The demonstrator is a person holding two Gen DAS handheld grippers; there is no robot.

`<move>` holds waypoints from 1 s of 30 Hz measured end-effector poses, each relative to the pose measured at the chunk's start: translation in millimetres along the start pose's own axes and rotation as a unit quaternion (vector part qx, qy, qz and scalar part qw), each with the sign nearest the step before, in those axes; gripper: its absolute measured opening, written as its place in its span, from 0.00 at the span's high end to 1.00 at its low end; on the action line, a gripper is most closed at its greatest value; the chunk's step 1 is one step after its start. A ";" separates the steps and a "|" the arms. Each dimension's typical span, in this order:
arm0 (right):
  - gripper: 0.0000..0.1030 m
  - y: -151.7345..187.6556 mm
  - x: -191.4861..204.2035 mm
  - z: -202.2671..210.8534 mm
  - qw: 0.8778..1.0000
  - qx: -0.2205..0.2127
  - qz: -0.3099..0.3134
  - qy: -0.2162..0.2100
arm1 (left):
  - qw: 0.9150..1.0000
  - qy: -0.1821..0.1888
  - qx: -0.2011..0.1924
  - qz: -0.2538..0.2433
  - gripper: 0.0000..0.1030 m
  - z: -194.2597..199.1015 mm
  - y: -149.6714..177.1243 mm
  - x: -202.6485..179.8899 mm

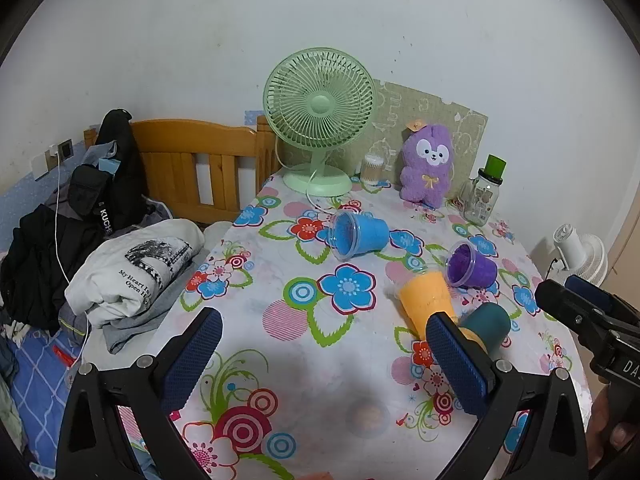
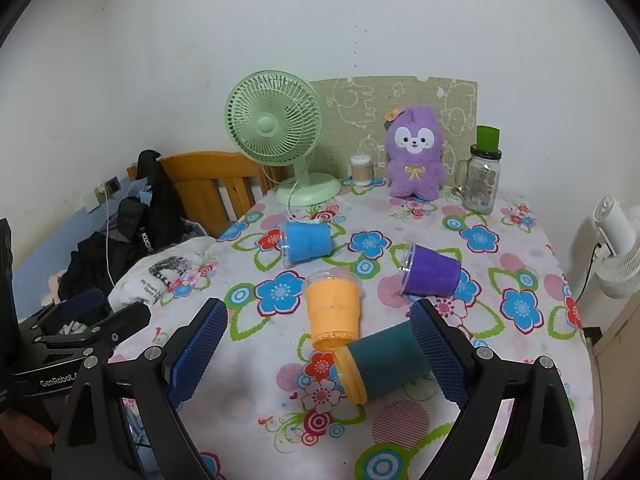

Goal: Flip cup upside down

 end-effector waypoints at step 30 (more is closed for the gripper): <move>0.09 7.1 -27.1 -115.6 0.993 0.114 0.011 0.038 | 0.995 0.014 0.101 -0.014 0.00 -95.6 17.4 -16.4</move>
Point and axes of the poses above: each gripper's, at about its wrist camera, not at the fingertips, and z roughly against the way its jaws point, x to its left, y to its underside, the point moved 2 cm from there along -z, roughly the way its jaws point, and after that the axes turned 10 degrees about -z, right-handed, at the moved point
